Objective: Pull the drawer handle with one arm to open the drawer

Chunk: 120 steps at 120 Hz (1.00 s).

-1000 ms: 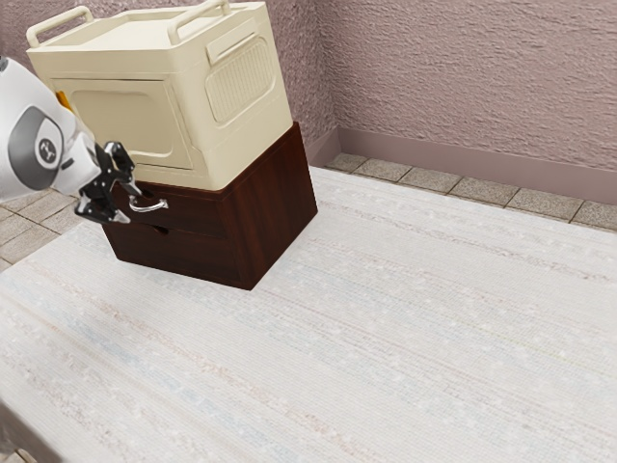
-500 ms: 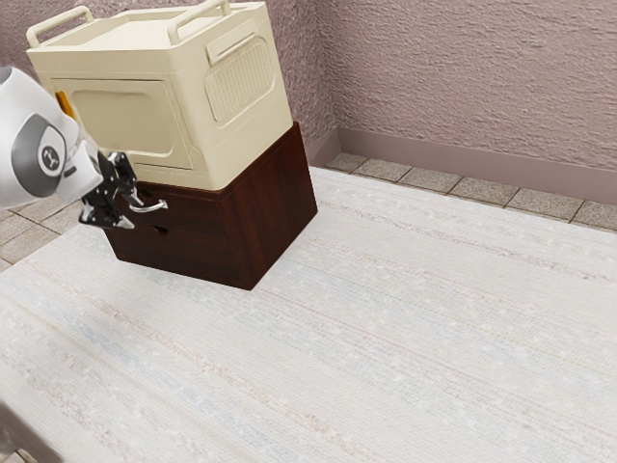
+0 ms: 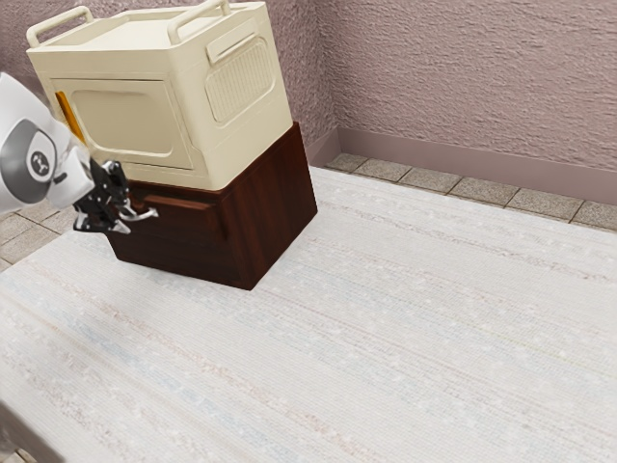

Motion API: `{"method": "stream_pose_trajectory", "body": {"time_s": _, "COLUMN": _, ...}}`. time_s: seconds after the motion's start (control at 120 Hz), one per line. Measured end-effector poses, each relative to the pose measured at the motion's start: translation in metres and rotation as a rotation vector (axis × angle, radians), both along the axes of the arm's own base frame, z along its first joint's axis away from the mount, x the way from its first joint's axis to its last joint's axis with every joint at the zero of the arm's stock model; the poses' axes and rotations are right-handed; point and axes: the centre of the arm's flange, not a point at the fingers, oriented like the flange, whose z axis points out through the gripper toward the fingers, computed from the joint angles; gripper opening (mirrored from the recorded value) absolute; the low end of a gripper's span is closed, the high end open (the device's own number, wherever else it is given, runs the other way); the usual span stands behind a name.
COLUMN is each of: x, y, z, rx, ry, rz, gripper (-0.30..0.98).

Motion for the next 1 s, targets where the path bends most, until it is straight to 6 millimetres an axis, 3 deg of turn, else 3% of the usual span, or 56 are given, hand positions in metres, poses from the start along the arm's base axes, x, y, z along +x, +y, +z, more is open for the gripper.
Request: {"method": "stream_pose_trajectory", "body": {"time_s": 1.0, "x": -0.071, "y": -0.009, "z": 0.004, "rx": -0.038, "ry": -0.004, "rz": -0.002, "gripper": 0.05}}
